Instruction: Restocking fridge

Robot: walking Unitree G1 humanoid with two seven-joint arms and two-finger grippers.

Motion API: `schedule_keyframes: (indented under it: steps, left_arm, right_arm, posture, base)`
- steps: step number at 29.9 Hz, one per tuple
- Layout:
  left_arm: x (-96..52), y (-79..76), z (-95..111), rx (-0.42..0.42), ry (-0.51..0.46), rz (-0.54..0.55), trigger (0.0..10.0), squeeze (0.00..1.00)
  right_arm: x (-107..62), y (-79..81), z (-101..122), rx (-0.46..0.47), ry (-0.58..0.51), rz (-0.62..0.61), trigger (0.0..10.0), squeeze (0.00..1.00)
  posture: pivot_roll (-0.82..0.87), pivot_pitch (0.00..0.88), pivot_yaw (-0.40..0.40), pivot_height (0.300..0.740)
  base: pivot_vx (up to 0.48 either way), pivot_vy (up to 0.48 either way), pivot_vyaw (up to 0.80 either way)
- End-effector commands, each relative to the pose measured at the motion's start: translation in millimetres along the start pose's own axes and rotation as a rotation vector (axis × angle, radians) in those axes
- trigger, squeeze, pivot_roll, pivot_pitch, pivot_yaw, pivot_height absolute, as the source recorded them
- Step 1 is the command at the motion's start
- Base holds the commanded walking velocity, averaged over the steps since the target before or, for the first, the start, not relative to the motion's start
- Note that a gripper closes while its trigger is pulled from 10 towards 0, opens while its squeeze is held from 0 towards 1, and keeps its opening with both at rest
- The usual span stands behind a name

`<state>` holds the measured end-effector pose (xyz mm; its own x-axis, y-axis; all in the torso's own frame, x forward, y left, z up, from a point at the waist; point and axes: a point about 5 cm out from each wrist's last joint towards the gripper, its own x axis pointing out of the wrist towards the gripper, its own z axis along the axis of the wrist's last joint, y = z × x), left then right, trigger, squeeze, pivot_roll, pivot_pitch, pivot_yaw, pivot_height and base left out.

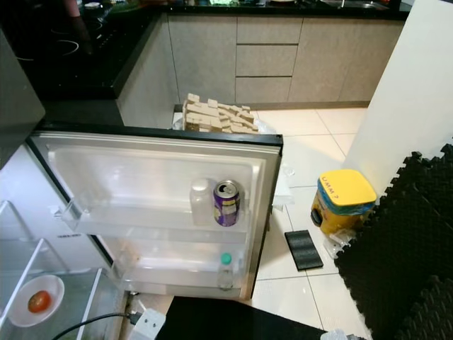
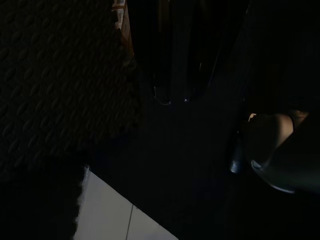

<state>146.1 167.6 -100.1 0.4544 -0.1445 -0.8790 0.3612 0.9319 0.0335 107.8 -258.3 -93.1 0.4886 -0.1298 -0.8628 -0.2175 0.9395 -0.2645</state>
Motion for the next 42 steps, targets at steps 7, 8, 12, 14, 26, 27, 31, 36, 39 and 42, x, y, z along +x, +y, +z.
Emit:
schedule_keyframes:
  steps: [7,8,12,14,26,27,31,36,39,42]
  left_arm:
    - [-1.4,-5.4,-12.2,-0.02,0.043,-0.03,10.0,0.0]
    - [-1.5,-5.5,-12.5,-0.02,0.044,-0.03,10.0,0.0]
    - [-1.6,-5.7,-13.0,-0.018,0.046,-0.031,10.0,0.0]
    - [-1.5,-6.1,-13.0,-0.018,0.046,-0.035,10.0,0.0]
    - [-1.5,-6.2,-12.8,-0.015,0.046,-0.041,10.0,0.0]
    - [-1.5,-6.3,-12.8,-0.015,0.046,-0.041,10.0,0.0]
    - [-1.6,-6.8,-13.6,-0.014,0.048,-0.044,10.0,0.0]
    - [-1.6,-7.4,-13.8,-0.013,0.048,-0.046,10.0,0.0]
    - [-1.5,-7.8,-13.6,-0.013,0.047,-0.047,10.0,0.0]
    - [-1.5,-7.6,-13.5,-0.022,0.045,-0.045,10.0,0.0]
  right_arm:
    - [0.4,1.9,0.2,0.0,0.004,0.007,10.0,0.0]
    - [0.3,2.1,0.0,0.0,0.004,0.008,10.0,0.0]
    - [0.0,2.7,-1.2,0.002,0.008,0.009,10.0,0.0]
    - [-0.2,3.4,-2.4,0.003,0.011,0.009,10.0,0.0]
    - [-0.3,5.2,-3.1,0.007,0.012,0.014,10.0,0.0]
    - [-0.3,5.3,-3.1,0.007,0.012,0.014,10.0,0.0]
    - [-0.4,5.7,-3.5,0.008,0.014,0.015,10.0,0.0]
    - [-0.5,6.1,-3.9,0.008,0.015,0.016,10.0,0.0]
    - [-0.6,6.3,-4.2,0.008,0.015,0.016,10.0,0.0]
    - [-0.7,6.4,-4.6,0.008,0.017,0.016,10.0,0.0]
  posture:
    - [0.01,0.023,-0.04,0.74]
    - [0.01,0.023,-0.04,0.74]
    - [0.01,0.023,-0.04,0.74]
    - [0.01,0.023,-0.04,0.74]
    - [0.01,0.028,-0.035,0.74]
    - [0.01,0.028,-0.035,0.74]
    - [0.01,0.028,-0.035,0.74]
    - [0.01,0.03,-0.035,0.74]
    - [0.01,0.03,-0.035,0.74]
    - [0.01,0.03,-0.035,0.74]
  base:
    - [0.0,0.0,0.0]
    - [0.0,0.0,0.0]
    - [0.0,0.0,0.0]
    - [0.24,0.0,0.0]
    - [0.268,0.0,0.0]
    - [0.281,0.0,0.0]
    - [0.284,0.0,0.0]
    - [0.281,0.0,0.0]
    - [0.282,0.0,0.0]
    - [0.281,0.0,0.0]
